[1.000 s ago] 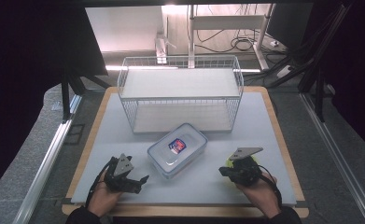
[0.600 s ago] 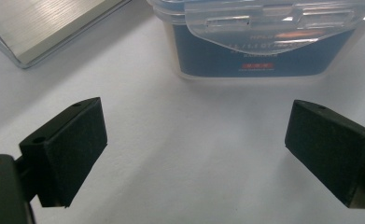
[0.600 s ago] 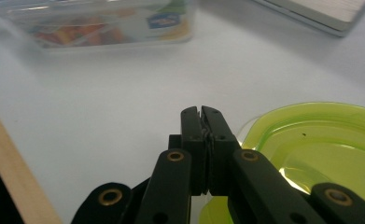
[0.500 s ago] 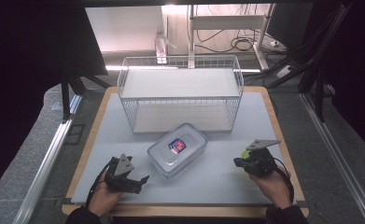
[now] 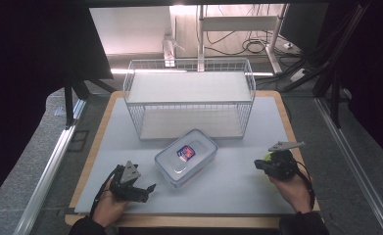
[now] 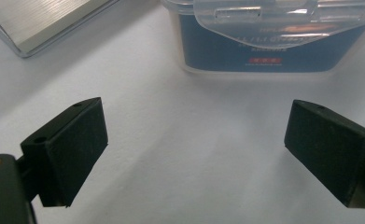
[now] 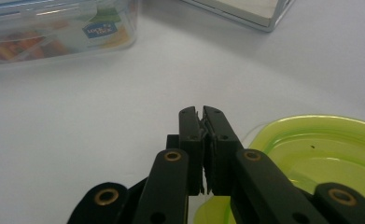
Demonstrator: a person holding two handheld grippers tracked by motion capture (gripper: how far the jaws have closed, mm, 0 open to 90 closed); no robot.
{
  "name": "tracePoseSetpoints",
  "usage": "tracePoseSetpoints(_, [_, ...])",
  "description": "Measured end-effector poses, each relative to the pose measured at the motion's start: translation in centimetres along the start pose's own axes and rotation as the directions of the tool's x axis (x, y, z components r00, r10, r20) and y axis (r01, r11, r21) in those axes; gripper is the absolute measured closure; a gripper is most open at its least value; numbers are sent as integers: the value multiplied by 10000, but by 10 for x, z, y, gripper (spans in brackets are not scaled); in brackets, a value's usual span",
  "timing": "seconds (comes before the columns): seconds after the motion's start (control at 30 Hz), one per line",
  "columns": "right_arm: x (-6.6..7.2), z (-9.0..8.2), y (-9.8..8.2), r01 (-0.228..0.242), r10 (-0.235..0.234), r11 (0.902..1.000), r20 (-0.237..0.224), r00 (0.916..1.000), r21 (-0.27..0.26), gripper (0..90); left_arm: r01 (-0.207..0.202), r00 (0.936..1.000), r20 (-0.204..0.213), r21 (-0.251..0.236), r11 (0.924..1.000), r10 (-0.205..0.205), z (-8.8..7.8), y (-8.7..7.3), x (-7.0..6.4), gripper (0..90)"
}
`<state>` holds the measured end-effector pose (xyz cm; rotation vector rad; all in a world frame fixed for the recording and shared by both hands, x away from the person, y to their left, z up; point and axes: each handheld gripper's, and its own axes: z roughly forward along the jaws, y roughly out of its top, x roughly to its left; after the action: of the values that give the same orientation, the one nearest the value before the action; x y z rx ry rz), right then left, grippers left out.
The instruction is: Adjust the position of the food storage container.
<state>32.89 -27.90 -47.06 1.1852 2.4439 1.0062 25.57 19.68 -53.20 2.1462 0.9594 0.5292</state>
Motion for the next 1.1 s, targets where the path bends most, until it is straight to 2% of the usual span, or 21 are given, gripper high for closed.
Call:
tracePoseSetpoints(0.07, [2, 0, 1, 83, -83, 10000, -13, 10000, -38, 861, 77, 10000, 43, 113, 9999, -78, 0, 0, 0, 62])
tracePoseSetpoints(0.13, [5, 0, 2, 120, -120, 9998, -10, 9999, -135, 854, -12, 10000, -88, 293, 9996, 15, 1, 0, -2, 65])
tracePoseSetpoints(0.2, [7, 0, 3, 182, -183, 9996, -30, 9998, -226, 839, 24, 10000, 54, 376, 9993, -26, 0, 0, -2, 58])
tracePoseSetpoints(0.27, [10, 1, 5, 255, -257, 9991, -52, 9997, -338, 830, 195, 9989, 414, 124, 9997, -200, -2, 1, -2, 34])
tracePoseSetpoints(0.33, [13, 2, 8, 370, -378, 9981, -170, 9991, -490, 826, 263, 9988, 410, 37, 9996, -264, -3, 3, -3, 50])
tracePoseSetpoints(0.4, [16, 4, 11, 406, -424, 9975, -300, 9986, -585, 830, 127, 9994, 336, 88, 9999, -130, -3, 3, -5, 68])
tracePoseSetpoints(0.47, [19, 8, 14, 485, -514, 9970, -465, 9976, -607, 853, 171, 9994, 301, 92, 9998, -174, -3, 4, -5, 92])
tracePoseSetpoints(0.57, [24, 15, 20, 624, -675, 9958, -754, 9949, -677, 871, 444, 9983, 383, -75, 9990, -441, -4, 5, -3, 128])
tracePoseSetpoints(0.67, [29, 25, 30, 732, -798, 9946, -904, 9927, -732, 894, 391, 9984, 416, -33, 9992, -389, -4, 7, -3, 179])
tracePoseSetpoints(0.77, [34, 38, 42, 826, -892, 9934, -826, 9926, -795, 900, 400, 9975, 583, -155, 9991, -390, -4, 10, -4, 259])
tracePoseSetpoints(0.87, [34, 51, 51, 791, -848, 9933, -672, 9941, -840, 900, 463, 9972, 597, -218, 9987, -449, -3, 13, -5, 381])
tracePoseSetpoints(1.0, [31, 67, 61, 715, -771, 9926, -556, 9955, -977, 900, 526, 9958, 758, -210, 9984, -509, 0, 18, -6, 594])
tracePoseSetpoints(1.1, [30, 79, 68, 850, -897, 9913, -423, 9951, -1003, 900, 503, 9964, 687, -74, 9987, -497, 5, 22, -6, 744])
